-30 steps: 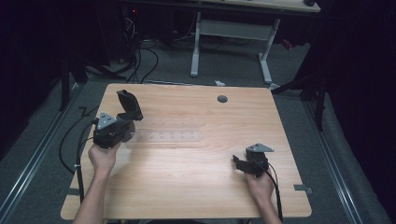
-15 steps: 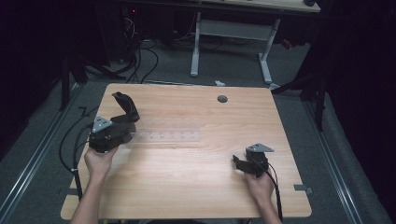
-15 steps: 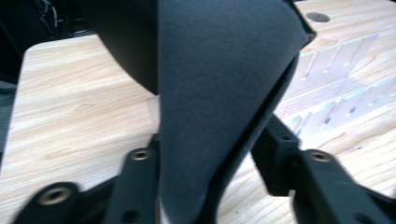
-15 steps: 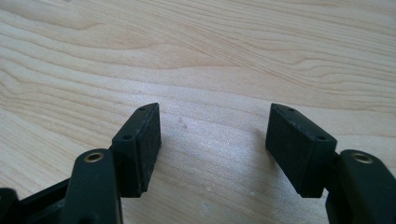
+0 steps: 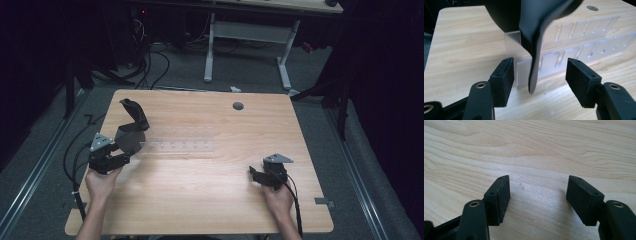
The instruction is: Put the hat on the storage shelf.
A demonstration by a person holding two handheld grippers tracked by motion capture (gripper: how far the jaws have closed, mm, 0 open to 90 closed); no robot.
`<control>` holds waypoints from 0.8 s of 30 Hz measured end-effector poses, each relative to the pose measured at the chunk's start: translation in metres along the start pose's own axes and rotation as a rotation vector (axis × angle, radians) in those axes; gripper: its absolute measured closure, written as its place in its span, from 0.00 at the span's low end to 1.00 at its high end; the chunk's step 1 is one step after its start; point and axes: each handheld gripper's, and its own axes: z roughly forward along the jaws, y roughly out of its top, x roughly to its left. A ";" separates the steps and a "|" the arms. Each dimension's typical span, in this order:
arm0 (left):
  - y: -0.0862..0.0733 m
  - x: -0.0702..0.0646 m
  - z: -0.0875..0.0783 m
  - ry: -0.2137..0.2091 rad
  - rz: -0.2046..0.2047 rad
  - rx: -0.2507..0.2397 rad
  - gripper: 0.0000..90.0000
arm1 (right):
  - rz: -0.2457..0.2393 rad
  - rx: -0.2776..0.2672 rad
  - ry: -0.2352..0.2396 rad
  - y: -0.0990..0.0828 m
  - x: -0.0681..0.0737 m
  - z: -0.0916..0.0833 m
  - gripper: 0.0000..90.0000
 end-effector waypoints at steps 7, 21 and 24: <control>-0.015 0.000 -0.012 0.011 0.020 0.023 0.44 | 0.000 0.000 0.000 0.000 0.000 0.000 0.40; -0.045 -0.015 -0.021 -0.046 -0.008 0.076 0.44 | 0.001 0.001 -0.001 0.000 0.000 0.000 0.40; -0.052 -0.021 -0.020 -0.064 -0.004 0.092 0.44 | 0.001 0.000 -0.001 0.000 0.000 0.000 0.40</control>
